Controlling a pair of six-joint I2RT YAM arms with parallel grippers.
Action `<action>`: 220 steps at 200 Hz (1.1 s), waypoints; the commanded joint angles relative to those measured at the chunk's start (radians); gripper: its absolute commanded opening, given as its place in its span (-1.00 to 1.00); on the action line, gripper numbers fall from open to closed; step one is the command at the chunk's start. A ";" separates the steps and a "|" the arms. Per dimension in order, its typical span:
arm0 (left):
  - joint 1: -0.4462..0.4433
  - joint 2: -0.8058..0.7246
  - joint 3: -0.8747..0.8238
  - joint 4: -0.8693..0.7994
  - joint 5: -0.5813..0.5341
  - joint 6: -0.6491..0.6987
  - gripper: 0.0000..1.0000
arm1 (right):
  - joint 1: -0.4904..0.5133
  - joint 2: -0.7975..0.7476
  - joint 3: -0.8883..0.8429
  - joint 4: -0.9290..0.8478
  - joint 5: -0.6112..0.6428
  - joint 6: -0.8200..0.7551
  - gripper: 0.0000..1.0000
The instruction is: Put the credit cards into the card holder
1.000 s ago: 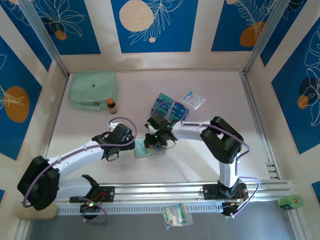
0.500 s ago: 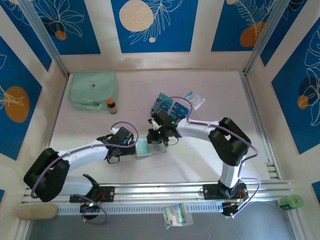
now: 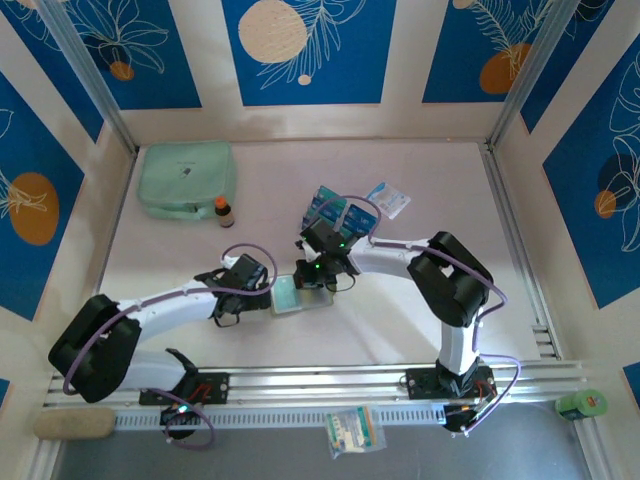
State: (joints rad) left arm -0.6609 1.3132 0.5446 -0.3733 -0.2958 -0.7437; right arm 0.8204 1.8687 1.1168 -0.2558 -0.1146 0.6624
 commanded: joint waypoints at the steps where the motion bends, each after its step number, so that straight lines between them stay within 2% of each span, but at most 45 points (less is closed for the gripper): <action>1: 0.009 0.025 -0.014 0.029 0.022 -0.008 0.99 | 0.012 0.027 0.041 0.000 -0.031 0.007 -0.97; 125: 0.010 0.024 -0.023 0.040 0.021 -0.005 0.99 | 0.038 0.074 0.092 -0.011 -0.059 0.015 -0.97; 182: 0.010 0.006 -0.021 0.034 0.022 -0.009 0.99 | 0.024 -0.050 0.086 -0.046 -0.044 -0.001 -0.95; 220: 0.010 -0.025 -0.020 0.019 0.025 -0.012 0.99 | -0.022 -0.162 0.032 -0.086 0.013 -0.028 -0.79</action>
State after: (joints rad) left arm -0.6609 1.3060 0.5411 -0.3676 -0.2958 -0.7441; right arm 0.8326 1.7958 1.1812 -0.2909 -0.1337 0.6609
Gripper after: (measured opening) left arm 0.997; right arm 0.073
